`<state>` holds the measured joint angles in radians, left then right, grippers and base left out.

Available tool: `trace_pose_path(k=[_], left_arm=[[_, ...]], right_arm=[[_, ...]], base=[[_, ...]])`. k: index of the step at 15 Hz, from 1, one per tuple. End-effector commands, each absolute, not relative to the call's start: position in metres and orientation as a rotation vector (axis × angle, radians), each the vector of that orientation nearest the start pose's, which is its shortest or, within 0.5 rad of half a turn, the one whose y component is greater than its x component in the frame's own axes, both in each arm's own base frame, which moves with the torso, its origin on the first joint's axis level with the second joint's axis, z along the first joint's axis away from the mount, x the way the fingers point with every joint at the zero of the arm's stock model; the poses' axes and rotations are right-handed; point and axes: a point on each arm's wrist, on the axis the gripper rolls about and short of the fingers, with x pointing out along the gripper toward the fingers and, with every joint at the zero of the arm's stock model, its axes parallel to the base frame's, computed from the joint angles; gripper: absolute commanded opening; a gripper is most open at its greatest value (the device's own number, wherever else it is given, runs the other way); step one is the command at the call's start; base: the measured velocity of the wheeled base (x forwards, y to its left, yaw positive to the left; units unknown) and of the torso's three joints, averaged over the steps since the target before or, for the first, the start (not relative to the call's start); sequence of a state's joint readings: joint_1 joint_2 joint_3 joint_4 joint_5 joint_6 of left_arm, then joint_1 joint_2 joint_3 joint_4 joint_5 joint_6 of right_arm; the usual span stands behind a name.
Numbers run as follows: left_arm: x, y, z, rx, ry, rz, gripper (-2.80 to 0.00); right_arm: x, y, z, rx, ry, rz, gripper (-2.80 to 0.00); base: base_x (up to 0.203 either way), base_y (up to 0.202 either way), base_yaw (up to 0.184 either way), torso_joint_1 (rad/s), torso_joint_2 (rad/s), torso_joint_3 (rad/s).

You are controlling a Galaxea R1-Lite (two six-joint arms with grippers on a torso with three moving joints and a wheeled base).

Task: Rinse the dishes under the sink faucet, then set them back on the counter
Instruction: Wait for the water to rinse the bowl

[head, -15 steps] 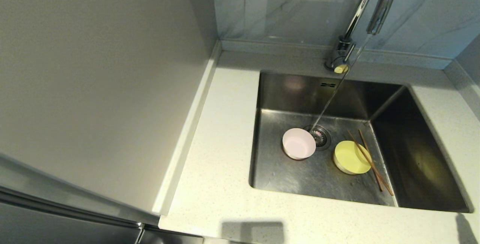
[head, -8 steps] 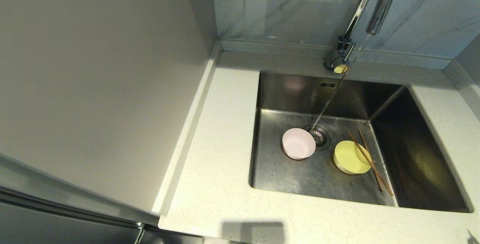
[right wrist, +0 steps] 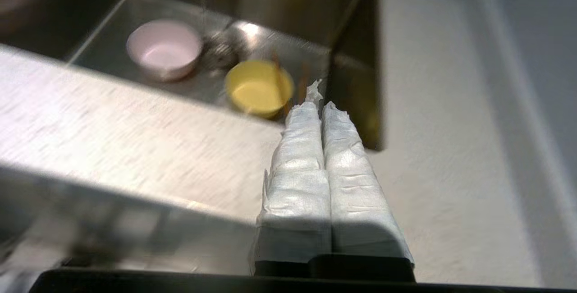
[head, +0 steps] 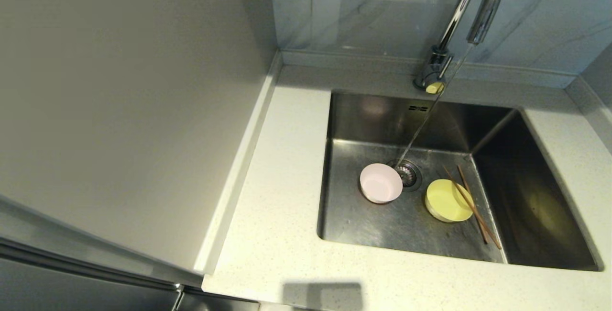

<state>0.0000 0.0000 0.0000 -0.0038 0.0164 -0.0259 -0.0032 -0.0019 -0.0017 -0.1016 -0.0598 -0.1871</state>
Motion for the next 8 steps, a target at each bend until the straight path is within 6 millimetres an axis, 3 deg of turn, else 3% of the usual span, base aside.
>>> trace_pose_path(k=[1, 5, 8], left_arm=[[-0.023, 0.0004, 0.0759, -0.026, -0.008, 0.017, -2.8], [-0.023, 0.0004, 0.0759, -0.026, -0.008, 0.017, -2.8], [-0.023, 0.0004, 0.0759, -0.026, -0.008, 0.017, -2.8]], right_arm=[[-0.0231, 0.001, 0.081, -0.156, -0.054, 0.032, -2.8], [-0.023, 0.0006, 0.08, -0.123, -0.043, 0.017, -2.8], [-0.0233, -0.0002, 0.0753, 0.029, 0.012, -0.013, -2.8]], base=[[0.0, 0.0, 0.0, 0.0, 0.0, 0.0], [0.0, 0.0, 0.0, 0.0, 0.0, 0.0], [0.0, 0.0, 0.0, 0.0, 0.0, 0.0]])
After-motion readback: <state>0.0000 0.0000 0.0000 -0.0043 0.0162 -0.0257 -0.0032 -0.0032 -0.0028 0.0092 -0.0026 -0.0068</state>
